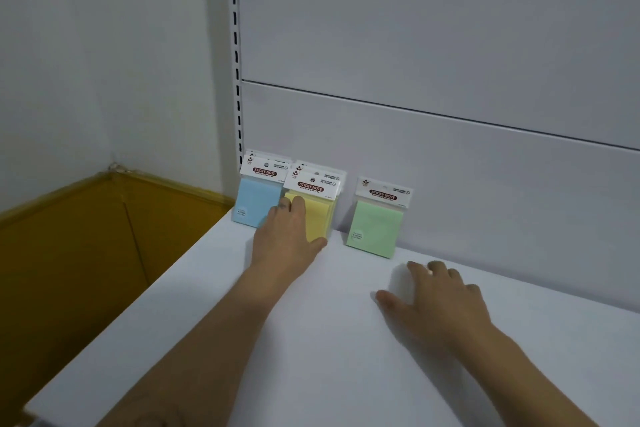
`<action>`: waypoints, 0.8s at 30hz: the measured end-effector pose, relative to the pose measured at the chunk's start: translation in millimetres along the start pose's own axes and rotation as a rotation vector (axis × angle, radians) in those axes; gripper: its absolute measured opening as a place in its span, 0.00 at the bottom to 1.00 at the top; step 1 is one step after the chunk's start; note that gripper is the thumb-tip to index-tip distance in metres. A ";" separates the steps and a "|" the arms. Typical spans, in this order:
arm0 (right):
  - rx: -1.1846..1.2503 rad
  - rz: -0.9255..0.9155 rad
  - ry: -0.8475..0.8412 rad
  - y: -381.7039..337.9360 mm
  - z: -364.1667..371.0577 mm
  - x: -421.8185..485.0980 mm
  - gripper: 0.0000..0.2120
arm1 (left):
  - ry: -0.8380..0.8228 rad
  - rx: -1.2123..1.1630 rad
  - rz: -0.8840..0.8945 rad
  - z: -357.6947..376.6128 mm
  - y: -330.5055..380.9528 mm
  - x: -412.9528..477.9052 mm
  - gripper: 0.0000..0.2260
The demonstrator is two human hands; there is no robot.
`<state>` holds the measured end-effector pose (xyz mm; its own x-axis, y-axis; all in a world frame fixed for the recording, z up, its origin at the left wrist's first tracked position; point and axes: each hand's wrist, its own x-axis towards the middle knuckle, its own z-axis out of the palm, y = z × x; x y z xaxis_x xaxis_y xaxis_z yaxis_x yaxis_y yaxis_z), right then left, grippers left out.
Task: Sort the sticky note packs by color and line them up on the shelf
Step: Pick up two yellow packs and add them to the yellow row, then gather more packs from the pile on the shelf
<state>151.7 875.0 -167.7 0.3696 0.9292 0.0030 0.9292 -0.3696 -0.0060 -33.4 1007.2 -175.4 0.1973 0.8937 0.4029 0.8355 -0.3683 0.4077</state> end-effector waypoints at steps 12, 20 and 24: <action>0.047 0.040 -0.037 31.7 37.3 -14.0 0.48 | 0.002 0.024 0.059 -5.2 9.3 -3.7 0.21; 0.086 -0.012 -0.075 40.5 25.8 -19.5 0.44 | -0.121 0.028 0.432 3.0 56.8 -39.1 0.23; 0.076 -0.018 -0.059 71.2 17.8 -34.6 0.42 | -0.214 0.087 0.540 10.9 79.6 -48.4 0.24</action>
<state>205.0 816.6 -186.1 0.3503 0.9350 -0.0551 0.9316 -0.3539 -0.0828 29.1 937.5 -171.4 0.6981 0.6207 0.3568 0.6254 -0.7713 0.1182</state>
